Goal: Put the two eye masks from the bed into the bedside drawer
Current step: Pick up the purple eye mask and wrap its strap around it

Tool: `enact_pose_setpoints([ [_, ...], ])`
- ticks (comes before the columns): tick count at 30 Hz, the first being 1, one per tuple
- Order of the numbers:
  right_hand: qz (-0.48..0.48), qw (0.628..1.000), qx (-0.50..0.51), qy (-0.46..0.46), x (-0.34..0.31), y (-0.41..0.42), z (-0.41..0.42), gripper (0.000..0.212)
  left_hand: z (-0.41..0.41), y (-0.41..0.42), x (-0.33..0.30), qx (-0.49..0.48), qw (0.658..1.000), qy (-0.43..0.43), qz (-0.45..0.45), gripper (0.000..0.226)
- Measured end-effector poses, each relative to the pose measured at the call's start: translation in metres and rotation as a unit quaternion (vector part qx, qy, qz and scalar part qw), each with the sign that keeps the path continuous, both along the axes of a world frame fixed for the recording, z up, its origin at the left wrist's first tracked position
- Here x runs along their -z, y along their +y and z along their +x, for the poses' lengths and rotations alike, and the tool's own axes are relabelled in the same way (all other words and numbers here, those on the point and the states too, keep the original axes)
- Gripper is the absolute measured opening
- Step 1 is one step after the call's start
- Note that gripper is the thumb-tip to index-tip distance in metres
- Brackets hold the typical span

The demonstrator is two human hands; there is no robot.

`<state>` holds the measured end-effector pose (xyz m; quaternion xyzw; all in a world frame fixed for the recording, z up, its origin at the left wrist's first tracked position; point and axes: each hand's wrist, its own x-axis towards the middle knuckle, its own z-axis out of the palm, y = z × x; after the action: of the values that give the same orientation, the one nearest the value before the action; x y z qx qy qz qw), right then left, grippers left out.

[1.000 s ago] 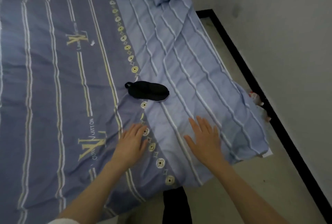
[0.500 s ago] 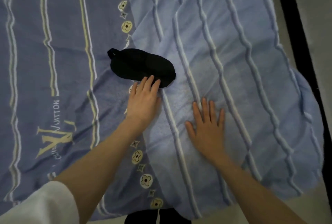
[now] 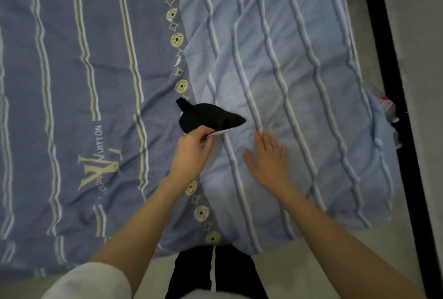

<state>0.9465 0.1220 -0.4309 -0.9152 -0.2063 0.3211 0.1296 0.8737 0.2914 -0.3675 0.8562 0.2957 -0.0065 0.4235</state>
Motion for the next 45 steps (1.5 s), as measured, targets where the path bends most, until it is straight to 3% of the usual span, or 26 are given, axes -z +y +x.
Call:
enact_pose_setpoints([
  [1, 0.059, 0.994, 0.068, 0.066, -0.016, 0.005, -0.005, 0.065, -0.003, -0.003, -0.013, -0.029, 0.999, -0.001, -0.028, 0.01],
  [4, 0.181, 0.919, 0.242, 0.253, -0.066, 0.017, -0.025, 0.069, -0.012, -0.01, -0.056, -0.077, 0.991, -0.023, -0.105, 0.008],
  [8, 0.306, 0.789, 0.373, 0.38, -0.124, 0.02, -0.042, 0.061, -0.028, -0.016, -0.114, -0.126, 0.95, -0.074, -0.277, 0.013],
  [11, 0.399, 0.704, 0.398, 0.432, -0.16, 0.024, -0.047, 0.051, -0.043, -0.017, -0.146, -0.139, 0.914, -0.103, -0.368, 0.012],
  [16, 0.471, 0.667, 0.351, 0.459, -0.207, 0.041, -0.052, 0.055, -0.058, -0.011, -0.182, -0.178, 0.876, -0.118, -0.431, 0.011],
  [19, 0.509, 0.647, 0.327, 0.464, -0.225, 0.05, -0.056, 0.055, -0.066, -0.005, -0.198, -0.188, 0.887, -0.121, -0.405, 0.008],
  [21, 0.525, 0.64, 0.328, 0.455, -0.234, 0.053, -0.058, 0.048, -0.072, -0.001, -0.206, -0.176, 0.913, -0.11, -0.351, 0.005],
  [23, 0.524, 0.658, 0.338, 0.423, -0.243, 0.055, -0.059, 0.029, -0.078, 0.003, -0.211, -0.161, 0.945, -0.094, -0.269, 0.004],
  [25, 0.5, 0.709, 0.337, 0.364, -0.252, 0.054, -0.058, 0.009, -0.083, 0.008, -0.217, -0.176, 0.964, -0.103, -0.173, 0.013],
  [28, 0.464, 0.78, 0.299, 0.296, -0.268, 0.049, -0.051, 0.01, -0.087, 0.023, -0.23, -0.14, 0.976, -0.149, -0.077, 0.04],
  [30, 0.457, 0.793, 0.27, 0.297, -0.282, 0.049, -0.047, 0.005, -0.087, 0.034, -0.241, -0.037, 0.987, -0.143, -0.07, 0.058],
  [33, 0.461, 0.803, 0.233, 0.296, -0.302, 0.055, -0.042, 0.006, -0.083, 0.041, -0.253, 0.053, 0.987, -0.112, -0.106, 0.052],
  [37, 0.491, 0.797, 0.207, 0.284, -0.32, 0.063, -0.036, 0.007, -0.079, 0.04, -0.262, -0.013, 0.969, -0.168, -0.181, 0.011],
  [41, 0.51, 0.775, 0.192, 0.321, -0.328, 0.066, -0.035, 0.008, -0.074, 0.041, -0.27, -0.093, 0.943, -0.21, -0.243, 0.011],
  [45, 0.524, 0.751, 0.241, 0.32, -0.337, 0.066, -0.029, 0.009, -0.066, 0.041, -0.278, -0.089, 0.96, -0.195, -0.18, 0.014],
])
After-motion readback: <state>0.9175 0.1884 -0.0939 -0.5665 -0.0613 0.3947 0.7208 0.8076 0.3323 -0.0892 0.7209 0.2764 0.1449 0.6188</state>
